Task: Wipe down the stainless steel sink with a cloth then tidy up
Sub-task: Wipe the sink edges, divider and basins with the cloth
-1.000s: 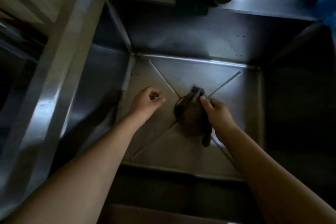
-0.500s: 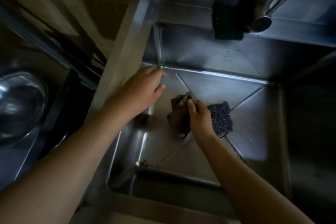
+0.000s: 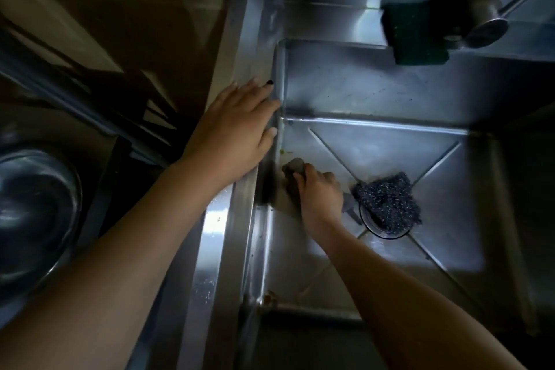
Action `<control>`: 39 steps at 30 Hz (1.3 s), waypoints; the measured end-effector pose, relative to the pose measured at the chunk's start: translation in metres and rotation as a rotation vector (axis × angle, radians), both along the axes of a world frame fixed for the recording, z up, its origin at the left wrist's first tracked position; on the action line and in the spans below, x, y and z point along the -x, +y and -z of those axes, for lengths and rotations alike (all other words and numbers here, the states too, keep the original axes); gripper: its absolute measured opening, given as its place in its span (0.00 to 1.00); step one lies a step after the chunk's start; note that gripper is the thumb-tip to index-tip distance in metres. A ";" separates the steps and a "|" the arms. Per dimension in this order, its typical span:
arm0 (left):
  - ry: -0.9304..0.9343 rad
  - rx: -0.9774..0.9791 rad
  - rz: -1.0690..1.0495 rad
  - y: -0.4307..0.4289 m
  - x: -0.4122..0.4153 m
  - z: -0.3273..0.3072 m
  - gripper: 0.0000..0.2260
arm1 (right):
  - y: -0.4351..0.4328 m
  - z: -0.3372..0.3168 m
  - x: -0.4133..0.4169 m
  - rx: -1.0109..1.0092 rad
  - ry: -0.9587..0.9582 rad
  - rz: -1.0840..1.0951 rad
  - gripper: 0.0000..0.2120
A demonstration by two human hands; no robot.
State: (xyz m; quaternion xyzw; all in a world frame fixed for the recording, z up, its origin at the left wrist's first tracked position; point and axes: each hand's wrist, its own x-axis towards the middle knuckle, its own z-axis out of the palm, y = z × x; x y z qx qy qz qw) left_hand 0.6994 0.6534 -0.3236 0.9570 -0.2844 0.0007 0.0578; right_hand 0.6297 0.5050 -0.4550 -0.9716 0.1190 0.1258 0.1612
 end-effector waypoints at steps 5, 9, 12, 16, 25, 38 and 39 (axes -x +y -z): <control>-0.033 0.039 0.015 0.001 -0.002 0.003 0.20 | 0.012 0.043 0.007 -0.003 0.151 -0.156 0.28; -0.064 0.057 0.013 0.001 -0.002 0.005 0.19 | 0.008 0.051 0.004 0.004 0.145 -0.234 0.29; -0.076 0.052 0.007 0.001 -0.001 0.007 0.19 | 0.000 0.057 -0.007 -0.037 0.079 -0.276 0.26; -0.113 0.033 0.018 0.001 -0.001 0.010 0.18 | 0.004 0.067 -0.006 -0.067 -0.079 -0.259 0.25; -0.129 -0.019 -0.036 -0.003 -0.002 0.009 0.20 | 0.006 0.086 0.000 0.000 -0.239 -0.307 0.21; -0.160 -0.169 -0.156 -0.008 0.000 0.008 0.25 | -0.014 0.085 -0.070 0.070 -0.318 -0.250 0.21; -0.147 -0.177 -0.158 -0.008 0.000 0.008 0.25 | -0.013 0.086 -0.062 0.099 -0.335 -0.259 0.21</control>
